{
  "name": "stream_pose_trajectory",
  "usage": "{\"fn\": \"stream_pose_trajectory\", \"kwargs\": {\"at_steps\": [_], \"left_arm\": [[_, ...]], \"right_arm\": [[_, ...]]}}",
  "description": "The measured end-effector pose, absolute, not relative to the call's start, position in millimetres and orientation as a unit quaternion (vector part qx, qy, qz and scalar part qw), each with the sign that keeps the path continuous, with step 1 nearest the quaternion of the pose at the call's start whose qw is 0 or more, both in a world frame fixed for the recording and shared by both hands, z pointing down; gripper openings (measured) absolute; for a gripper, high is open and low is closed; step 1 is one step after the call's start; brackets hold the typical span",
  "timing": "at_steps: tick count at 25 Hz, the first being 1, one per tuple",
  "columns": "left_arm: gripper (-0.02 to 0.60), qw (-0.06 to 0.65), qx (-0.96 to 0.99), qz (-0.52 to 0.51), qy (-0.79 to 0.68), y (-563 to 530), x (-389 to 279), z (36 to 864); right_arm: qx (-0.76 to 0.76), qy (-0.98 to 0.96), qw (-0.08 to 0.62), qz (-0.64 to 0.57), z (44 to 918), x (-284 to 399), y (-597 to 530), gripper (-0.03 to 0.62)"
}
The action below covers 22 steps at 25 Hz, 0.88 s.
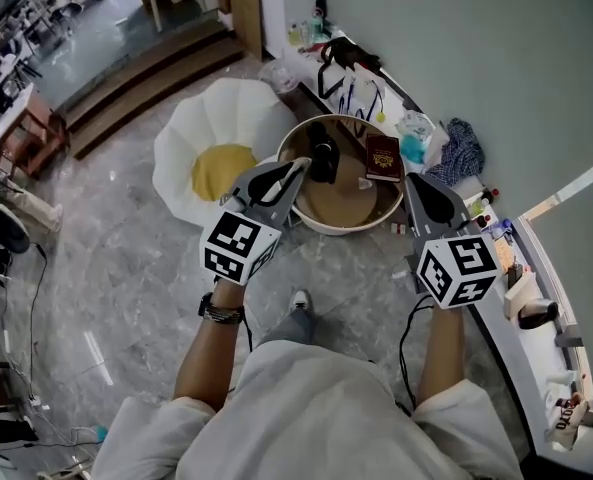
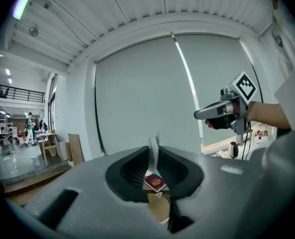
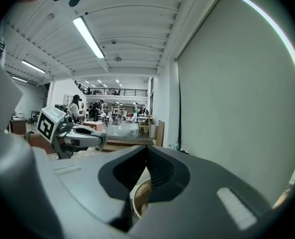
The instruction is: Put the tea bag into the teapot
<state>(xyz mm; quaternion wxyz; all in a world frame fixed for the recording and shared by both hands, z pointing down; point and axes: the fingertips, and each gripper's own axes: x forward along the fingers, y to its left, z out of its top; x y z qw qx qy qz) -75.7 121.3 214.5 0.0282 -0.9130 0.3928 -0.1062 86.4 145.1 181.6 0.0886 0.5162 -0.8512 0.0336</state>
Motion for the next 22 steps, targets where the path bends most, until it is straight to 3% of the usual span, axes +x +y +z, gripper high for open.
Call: {"fn": "stream_pose_trajectory", "kwargs": {"at_steps": [22], "left_arm": [[0.048,0.021,-0.926,-0.124,0.356,-55.7,-88.7,239.1]], "right_arm": [[0.534,-0.836,0.112,0.048,204.5,62.6,-23.1,0.007]]}}
